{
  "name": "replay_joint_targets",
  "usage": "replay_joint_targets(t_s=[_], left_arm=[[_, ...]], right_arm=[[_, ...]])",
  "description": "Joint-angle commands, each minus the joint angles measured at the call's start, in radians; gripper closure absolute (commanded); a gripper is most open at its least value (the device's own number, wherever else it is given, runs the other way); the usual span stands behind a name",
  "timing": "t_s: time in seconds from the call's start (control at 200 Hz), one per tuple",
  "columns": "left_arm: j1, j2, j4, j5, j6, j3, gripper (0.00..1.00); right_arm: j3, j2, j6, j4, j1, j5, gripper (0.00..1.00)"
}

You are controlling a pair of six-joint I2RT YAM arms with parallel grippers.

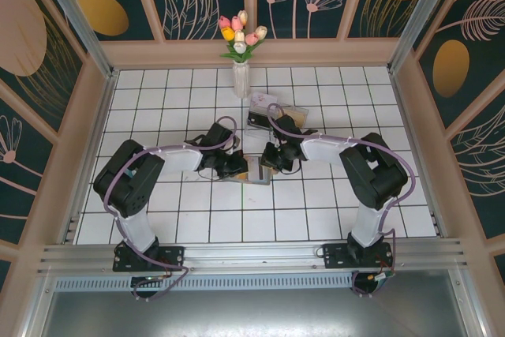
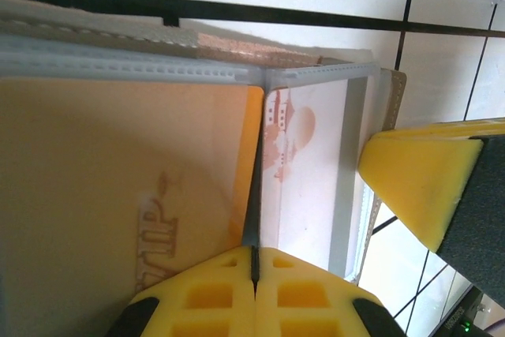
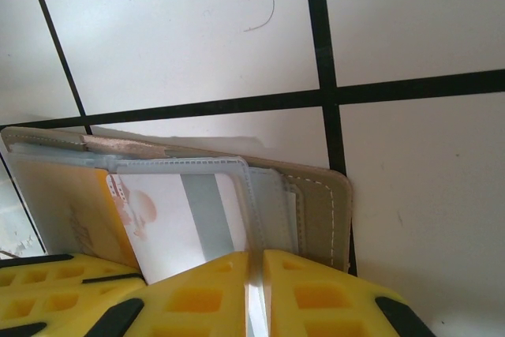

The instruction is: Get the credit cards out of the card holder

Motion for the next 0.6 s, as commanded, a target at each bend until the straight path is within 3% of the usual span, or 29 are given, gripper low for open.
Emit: replay_joint_targets(t_s=[0.0, 0.315, 0.48, 0.596], left_arm=[[0.019, -0.025, -0.045, -0.06, 0.036, -0.022, 1.0], [0.021, -0.07, 0.029, -0.019, -0.008, -0.044, 1.0], [0.002, -0.16, 0.169, -0.033, -0.165, -0.142, 0.82], [-0.032, -0.22, 0.29, -0.083, -0.295, -0.225, 0.77]], right_arm=[[-0.037, 0.053, -0.015, -0.068, -0.001, 0.057, 0.84], [-0.043, 0.042, -0.02, -0.032, 0.003, 0.026, 0.84], [-0.041, 0.052, -0.017, -0.026, 0.002, 0.03, 0.84], [-0.04, 0.059, -0.009, -0.018, 0.002, 0.029, 0.84]])
